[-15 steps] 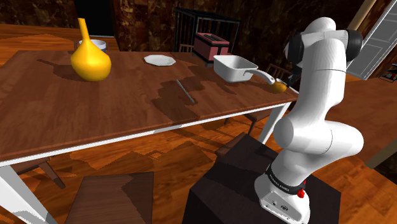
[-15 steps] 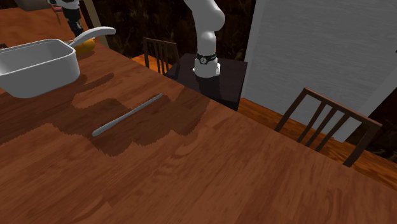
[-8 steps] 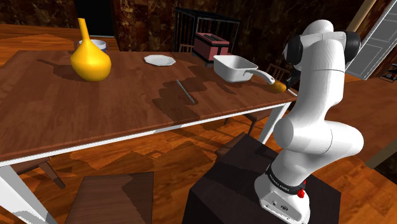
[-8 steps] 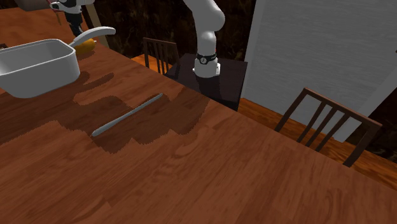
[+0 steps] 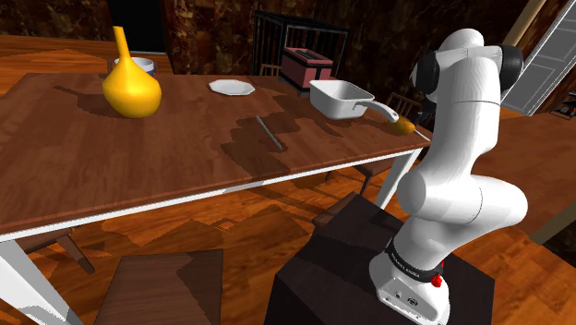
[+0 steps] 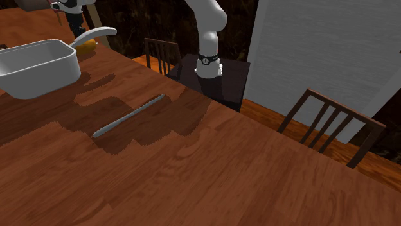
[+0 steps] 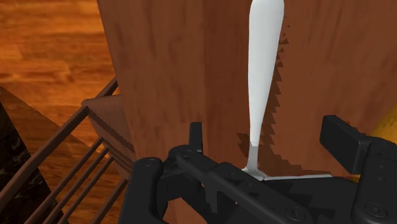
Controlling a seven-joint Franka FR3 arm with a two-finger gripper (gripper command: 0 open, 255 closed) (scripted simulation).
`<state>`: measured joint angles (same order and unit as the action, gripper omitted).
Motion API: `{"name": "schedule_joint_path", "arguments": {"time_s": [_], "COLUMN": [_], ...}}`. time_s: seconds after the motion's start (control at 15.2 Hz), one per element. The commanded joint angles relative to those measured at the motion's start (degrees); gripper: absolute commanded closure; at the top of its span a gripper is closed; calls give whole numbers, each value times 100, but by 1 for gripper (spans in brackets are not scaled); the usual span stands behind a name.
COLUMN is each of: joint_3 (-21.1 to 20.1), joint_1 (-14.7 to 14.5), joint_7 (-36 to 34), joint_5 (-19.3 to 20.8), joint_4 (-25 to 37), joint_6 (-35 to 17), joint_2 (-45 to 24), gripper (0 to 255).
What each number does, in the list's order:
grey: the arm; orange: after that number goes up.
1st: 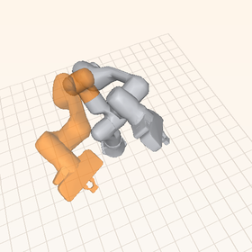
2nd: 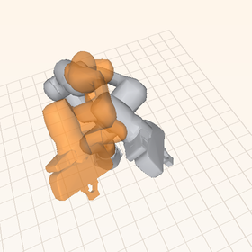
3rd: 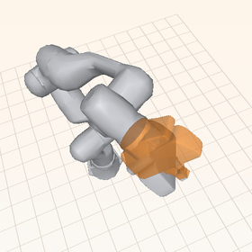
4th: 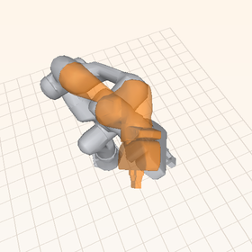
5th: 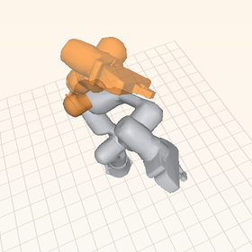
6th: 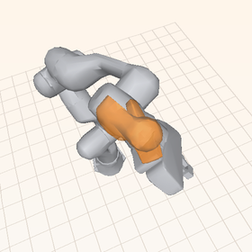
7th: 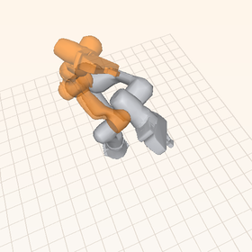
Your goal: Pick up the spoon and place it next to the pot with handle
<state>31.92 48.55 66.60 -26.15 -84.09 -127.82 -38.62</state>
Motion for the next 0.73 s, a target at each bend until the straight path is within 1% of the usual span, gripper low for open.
{"name": "schedule_joint_path", "arguments": {"time_s": [0.0,0.26,0.66], "joint_3": [0,186,186], "joint_1": [0,-150,-149], "joint_7": [0,-119,-119], "joint_5": [0,239,240], "joint_4": [0,-30,-30], "joint_6": [0,405,405], "joint_2": [-1,463,463], "gripper": [0,0,0]}}
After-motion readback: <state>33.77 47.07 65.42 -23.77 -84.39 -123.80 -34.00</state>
